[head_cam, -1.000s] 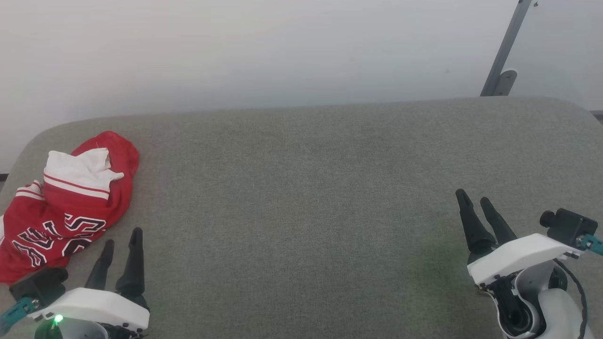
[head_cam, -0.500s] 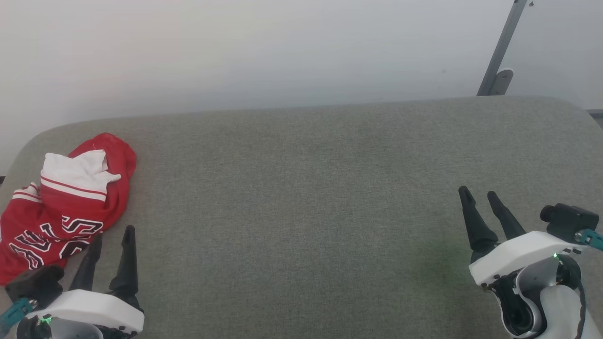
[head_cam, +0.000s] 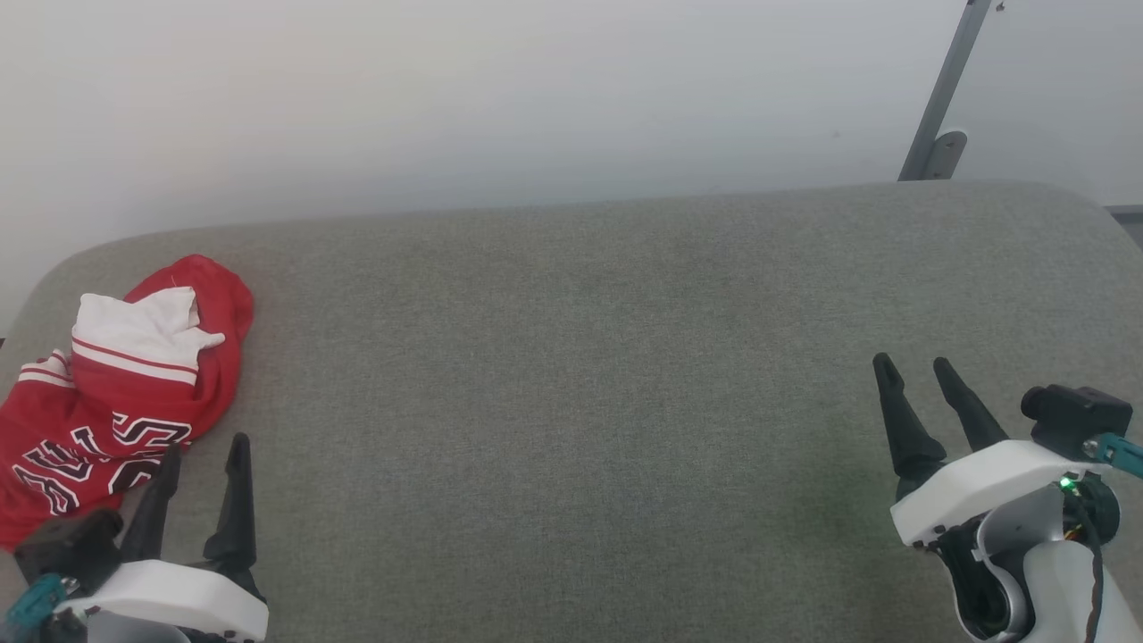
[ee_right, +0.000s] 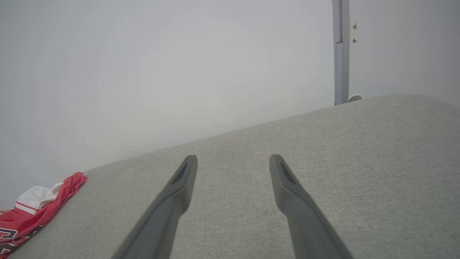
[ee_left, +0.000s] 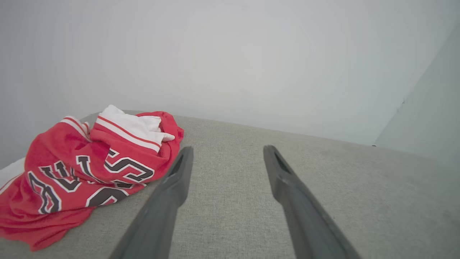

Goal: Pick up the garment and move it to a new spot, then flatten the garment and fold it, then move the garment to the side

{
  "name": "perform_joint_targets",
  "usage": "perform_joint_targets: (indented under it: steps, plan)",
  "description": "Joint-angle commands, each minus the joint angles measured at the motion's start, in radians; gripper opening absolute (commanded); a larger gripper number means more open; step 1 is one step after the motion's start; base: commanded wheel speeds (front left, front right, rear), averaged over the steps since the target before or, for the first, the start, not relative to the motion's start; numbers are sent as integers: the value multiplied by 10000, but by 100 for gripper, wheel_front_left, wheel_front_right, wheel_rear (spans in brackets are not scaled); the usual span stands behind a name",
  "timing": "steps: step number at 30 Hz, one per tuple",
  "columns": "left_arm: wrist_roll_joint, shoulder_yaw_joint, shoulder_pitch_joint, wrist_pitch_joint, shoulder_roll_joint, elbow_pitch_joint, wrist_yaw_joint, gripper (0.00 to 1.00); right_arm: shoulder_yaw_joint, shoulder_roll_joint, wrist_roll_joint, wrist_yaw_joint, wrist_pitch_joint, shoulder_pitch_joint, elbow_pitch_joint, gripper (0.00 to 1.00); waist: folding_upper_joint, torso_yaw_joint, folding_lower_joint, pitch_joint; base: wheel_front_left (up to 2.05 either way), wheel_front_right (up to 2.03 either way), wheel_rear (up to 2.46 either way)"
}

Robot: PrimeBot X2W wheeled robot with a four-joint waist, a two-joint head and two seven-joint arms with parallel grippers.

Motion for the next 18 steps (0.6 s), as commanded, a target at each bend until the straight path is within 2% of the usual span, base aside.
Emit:
perform_joint_targets:
  steps: [1,18]
  plan:
    - [303,34,19,-106,99,-80,-70,100,-48,-22,-266,20,-57,-8,-133,100,0,-3,0,-1,0,0,0]
    - [1576,39,243,-456,204,-258,-160,100,-80,1,-1542,26,-128,14,-417,100,0,-88,0,23,0,0,0]
